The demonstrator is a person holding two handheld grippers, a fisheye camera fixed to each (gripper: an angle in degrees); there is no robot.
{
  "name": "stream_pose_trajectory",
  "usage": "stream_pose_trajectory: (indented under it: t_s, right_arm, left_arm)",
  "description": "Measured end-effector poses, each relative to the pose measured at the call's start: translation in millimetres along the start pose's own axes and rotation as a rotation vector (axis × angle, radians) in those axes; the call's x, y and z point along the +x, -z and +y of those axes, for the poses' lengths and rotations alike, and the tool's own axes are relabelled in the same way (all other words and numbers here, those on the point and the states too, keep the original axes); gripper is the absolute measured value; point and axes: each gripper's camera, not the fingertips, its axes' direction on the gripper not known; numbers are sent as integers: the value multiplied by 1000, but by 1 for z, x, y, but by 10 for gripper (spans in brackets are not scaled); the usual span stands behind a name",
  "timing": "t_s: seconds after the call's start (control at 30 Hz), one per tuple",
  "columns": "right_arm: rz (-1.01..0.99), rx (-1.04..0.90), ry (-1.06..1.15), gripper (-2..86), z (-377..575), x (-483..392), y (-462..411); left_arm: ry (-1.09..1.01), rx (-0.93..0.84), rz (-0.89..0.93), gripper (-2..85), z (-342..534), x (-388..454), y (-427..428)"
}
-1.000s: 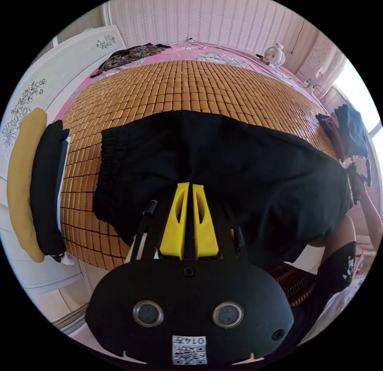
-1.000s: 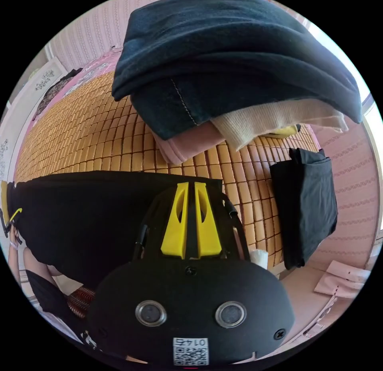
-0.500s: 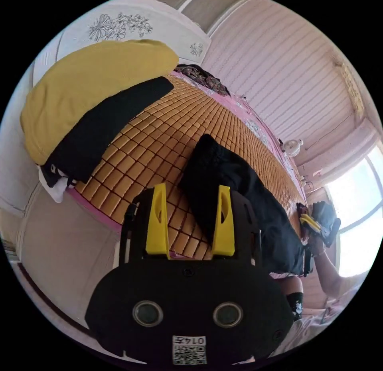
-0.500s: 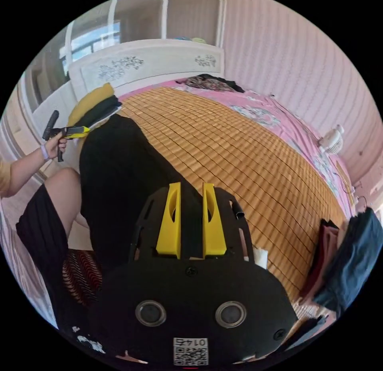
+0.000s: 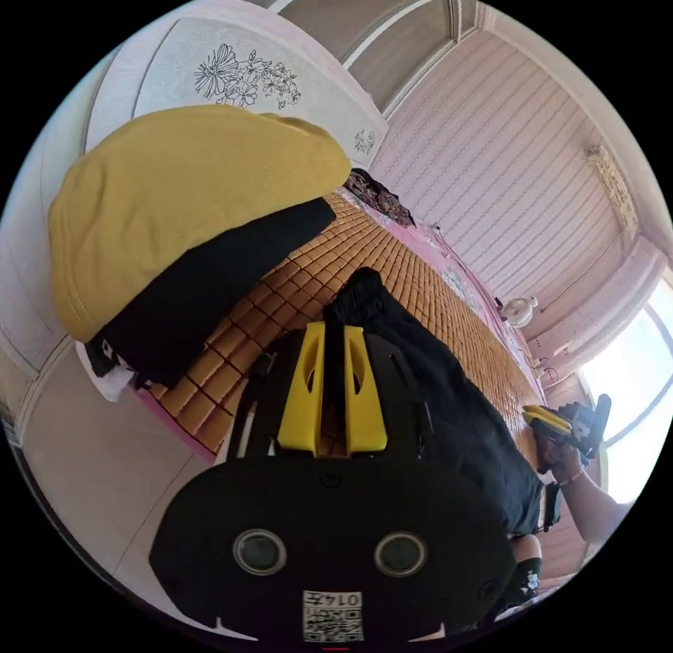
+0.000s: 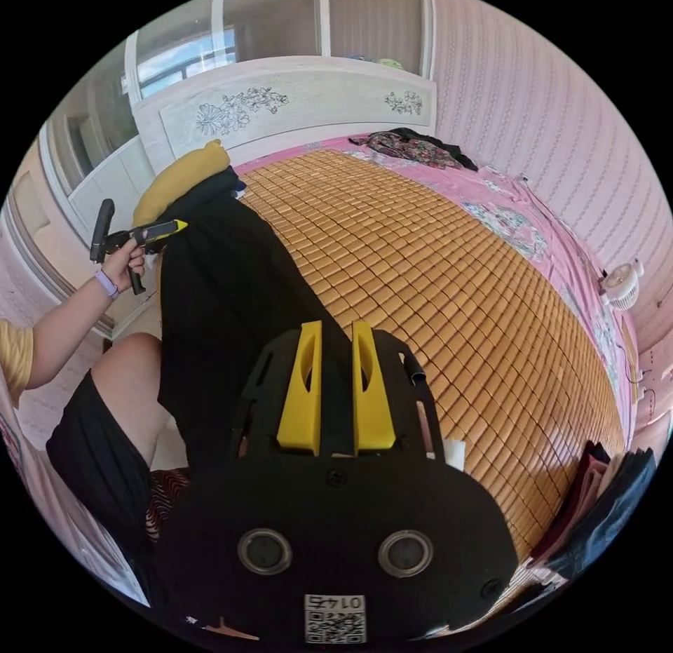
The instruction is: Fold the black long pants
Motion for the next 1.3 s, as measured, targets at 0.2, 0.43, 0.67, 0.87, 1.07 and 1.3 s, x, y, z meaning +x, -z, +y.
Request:
stream_pose_trajectory:
  t_s: [0.2, 0.43, 0.67, 0.87, 1.07, 1.3]
  right_arm:
    - [119, -226, -59, 27, 59, 29, -14]
    - [19, -380, 44, 0, 15, 25, -74]
    - [194, -632, 203, -3, -35, 37, -137]
    - [163, -721, 292, -4, -42, 57, -135]
    - [59, -636, 186, -4, -32, 88, -114]
    - [-33, -267, -136, -8, 39, 169, -22]
  left_arm:
    - [19, 108, -32, 55, 4, -2, 41]
    - [-633, -227, 355, -7, 69, 188, 31]
    - [-1118, -503, 225, -10, 187, 330, -36]
    - [-1115, -516, 238, -10, 187, 325, -49]
    - [-1080, -555, 270, -10, 183, 321, -49]
    - [-1129, -496, 286, -10, 181, 324, -44]
